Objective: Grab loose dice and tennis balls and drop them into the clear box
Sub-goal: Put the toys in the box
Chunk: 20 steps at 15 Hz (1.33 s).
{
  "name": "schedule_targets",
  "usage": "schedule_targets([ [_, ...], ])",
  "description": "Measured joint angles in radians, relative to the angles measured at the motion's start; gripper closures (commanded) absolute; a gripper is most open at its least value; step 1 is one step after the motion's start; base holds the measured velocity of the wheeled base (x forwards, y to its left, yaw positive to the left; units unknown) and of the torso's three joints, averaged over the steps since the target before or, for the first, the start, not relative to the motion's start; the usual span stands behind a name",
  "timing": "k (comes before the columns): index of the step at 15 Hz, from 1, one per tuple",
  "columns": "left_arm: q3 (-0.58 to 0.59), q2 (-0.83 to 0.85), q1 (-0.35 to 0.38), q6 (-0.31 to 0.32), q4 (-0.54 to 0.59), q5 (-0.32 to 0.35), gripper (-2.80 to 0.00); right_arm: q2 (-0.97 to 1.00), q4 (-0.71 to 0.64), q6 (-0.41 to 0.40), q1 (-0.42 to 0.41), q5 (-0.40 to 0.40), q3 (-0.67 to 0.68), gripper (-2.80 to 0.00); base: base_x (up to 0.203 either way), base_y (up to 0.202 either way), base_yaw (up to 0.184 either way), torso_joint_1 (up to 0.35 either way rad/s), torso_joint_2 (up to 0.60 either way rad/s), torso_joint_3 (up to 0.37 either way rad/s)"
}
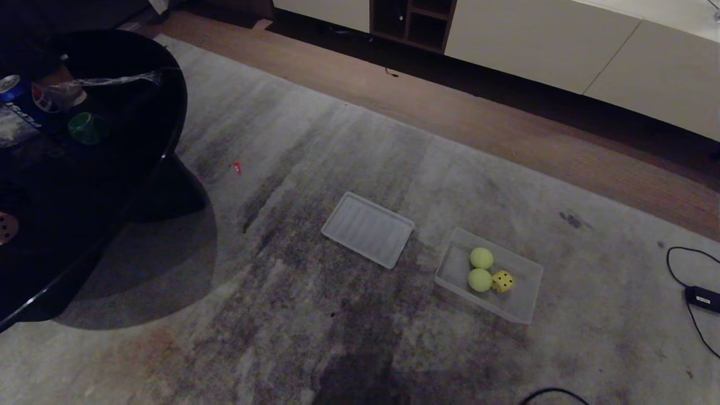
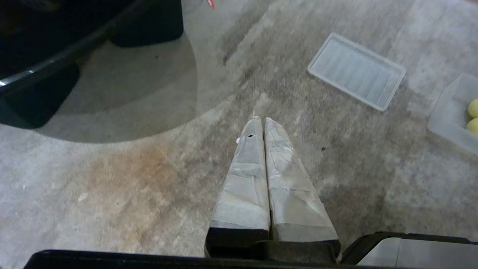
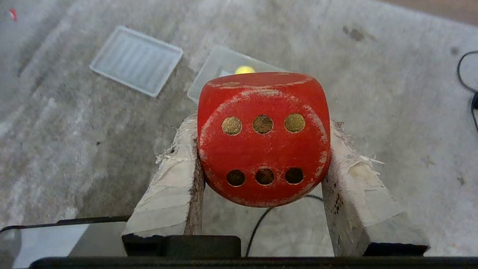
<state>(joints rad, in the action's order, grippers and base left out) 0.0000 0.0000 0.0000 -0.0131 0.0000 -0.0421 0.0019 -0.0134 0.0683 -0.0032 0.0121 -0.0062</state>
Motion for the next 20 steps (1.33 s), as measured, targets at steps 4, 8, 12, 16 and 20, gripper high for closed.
schedule_targets([
  [4,0.0,0.0,0.0,0.0,0.0,0.0,0.0,0.0,0.0,0.0,0.0,0.0,0.0,0.0,0.0,0.0,0.0,0.002,0.0,-0.196],
  [8,0.0,0.0,0.0,0.0,0.0,0.0,0.0,0.0,0.0,-0.001,0.0,0.0,0.0,0.0,0.0,0.0,0.0,0.004,0.0,-0.199],
  [12,0.0,0.0,0.0,0.0,0.0,0.0,0.0,0.0,0.0,-0.001,0.0,0.0,0.0,0.0,0.0,0.0,0.0,0.003,0.0,-0.198],
  [16,0.0,0.0,0.0,0.0,0.0,0.0,0.0,0.0,0.0,-0.001,0.0,0.0,0.0,0.0,0.0,0.0,0.0,0.005,0.0,-0.195],
  [20,0.0,0.0,0.0,0.0,0.0,0.0,0.0,0.0,0.0,-0.001,0.0,0.0,0.0,0.0,0.0,0.0,0.0,0.003,0.0,-0.198],
])
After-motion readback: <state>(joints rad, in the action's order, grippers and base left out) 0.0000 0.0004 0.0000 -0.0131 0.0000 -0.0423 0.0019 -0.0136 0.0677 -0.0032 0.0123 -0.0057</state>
